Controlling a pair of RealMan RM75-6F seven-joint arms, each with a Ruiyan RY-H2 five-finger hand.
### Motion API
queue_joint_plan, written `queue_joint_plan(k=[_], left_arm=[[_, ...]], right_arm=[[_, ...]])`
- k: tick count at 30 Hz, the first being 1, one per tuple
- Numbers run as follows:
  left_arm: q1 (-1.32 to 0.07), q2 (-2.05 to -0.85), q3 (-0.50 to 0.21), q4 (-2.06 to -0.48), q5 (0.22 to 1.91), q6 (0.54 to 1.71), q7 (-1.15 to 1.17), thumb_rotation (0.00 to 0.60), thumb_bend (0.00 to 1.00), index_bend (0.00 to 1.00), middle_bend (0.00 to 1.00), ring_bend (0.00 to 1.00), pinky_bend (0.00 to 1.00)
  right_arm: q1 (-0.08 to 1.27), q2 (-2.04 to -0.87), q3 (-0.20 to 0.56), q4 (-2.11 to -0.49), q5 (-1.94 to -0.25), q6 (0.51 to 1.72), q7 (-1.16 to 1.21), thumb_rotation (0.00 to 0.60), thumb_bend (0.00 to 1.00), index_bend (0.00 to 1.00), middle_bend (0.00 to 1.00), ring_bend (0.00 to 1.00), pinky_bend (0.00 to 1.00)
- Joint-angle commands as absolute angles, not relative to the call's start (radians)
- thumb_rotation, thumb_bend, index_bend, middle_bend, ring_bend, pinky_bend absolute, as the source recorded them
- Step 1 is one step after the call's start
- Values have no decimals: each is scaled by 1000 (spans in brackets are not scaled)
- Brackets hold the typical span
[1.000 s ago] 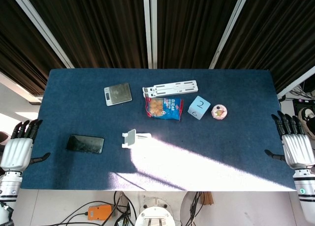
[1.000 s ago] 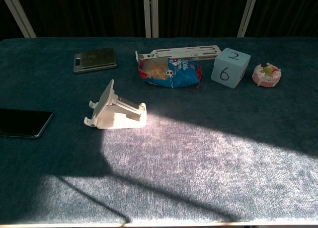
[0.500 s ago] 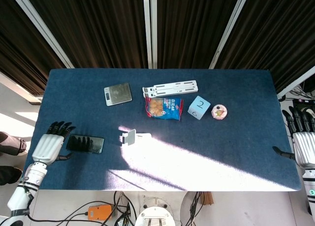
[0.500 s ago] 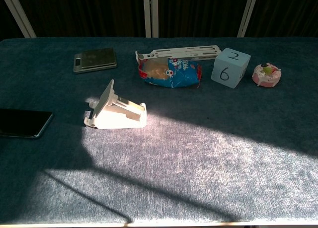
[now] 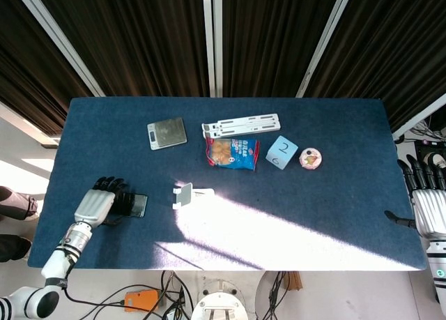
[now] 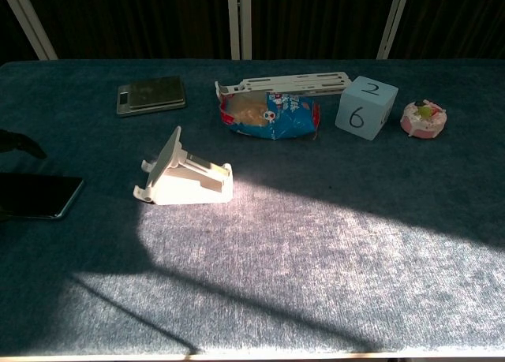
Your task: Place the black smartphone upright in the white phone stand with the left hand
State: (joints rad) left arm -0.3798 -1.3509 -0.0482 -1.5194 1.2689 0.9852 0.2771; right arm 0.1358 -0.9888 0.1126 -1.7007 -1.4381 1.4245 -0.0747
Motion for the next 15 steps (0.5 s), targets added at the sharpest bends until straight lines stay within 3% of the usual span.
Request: queue_joint_plan(k=[1, 11, 15], left_arm=[[-392, -1360, -49, -1513, 1253, 972, 286, 600, 155, 180, 91, 0, 0], [-434, -1385, -48, -1489, 1191, 916, 313, 600, 192, 222, 65, 0, 0], [-432, -1395, -47, -1473, 1217, 936, 270, 600, 228, 313, 211, 83, 89]], right_arm=[[136, -990, 111, -1698, -1436, 1422, -72, 600, 46, 0, 0, 0, 9], [136, -999, 107, -1686, -1425, 1410, -58, 600, 46, 0, 0, 0, 9], [134, -1000, 105, -1683, -1424, 1409, -53, 600, 46, 0, 0, 0, 9]])
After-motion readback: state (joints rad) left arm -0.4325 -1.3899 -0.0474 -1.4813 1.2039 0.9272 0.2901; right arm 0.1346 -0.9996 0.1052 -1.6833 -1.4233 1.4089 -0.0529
